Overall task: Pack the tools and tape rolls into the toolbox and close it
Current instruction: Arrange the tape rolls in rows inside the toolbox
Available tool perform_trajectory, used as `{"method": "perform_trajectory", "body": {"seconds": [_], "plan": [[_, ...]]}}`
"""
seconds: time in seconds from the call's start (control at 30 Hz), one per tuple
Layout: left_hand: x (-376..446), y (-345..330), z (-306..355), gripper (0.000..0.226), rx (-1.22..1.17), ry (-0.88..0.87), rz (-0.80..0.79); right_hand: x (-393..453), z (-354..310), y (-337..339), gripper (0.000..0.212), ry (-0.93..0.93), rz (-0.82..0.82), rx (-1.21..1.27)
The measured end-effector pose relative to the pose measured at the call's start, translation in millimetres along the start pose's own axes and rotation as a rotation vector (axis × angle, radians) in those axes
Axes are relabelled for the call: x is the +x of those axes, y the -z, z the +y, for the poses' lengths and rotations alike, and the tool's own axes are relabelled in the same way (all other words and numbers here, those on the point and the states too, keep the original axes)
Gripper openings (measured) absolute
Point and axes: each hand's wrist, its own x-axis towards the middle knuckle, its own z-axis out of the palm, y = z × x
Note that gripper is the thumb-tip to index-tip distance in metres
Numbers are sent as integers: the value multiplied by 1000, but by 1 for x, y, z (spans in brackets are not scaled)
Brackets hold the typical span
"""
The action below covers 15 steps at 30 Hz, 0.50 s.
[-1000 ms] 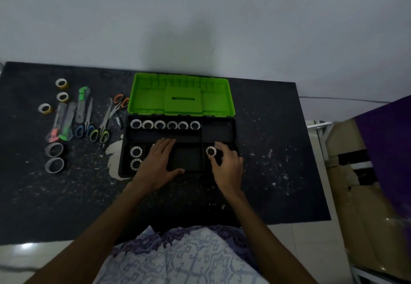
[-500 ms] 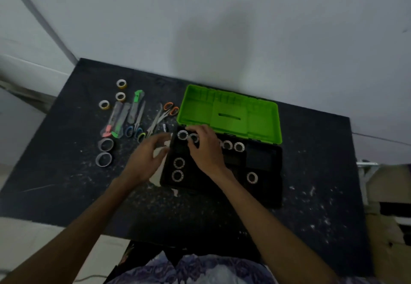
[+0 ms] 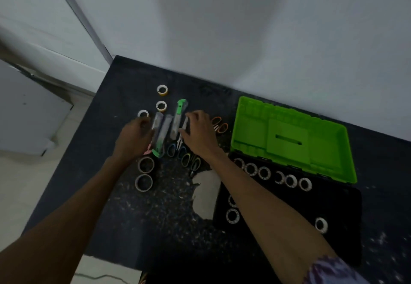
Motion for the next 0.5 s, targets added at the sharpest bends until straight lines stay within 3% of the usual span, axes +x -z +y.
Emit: {"method": "perform_trajectory", "body": {"seconds": [0.23, 0.5], "plan": [[69, -12, -9, 33, 169, -145, 4, 39, 2, -30, 73, -62, 23, -49], [102, -38, 1, 42, 392, -31, 37, 57, -2, -45, 76, -83, 62, -42]]}}
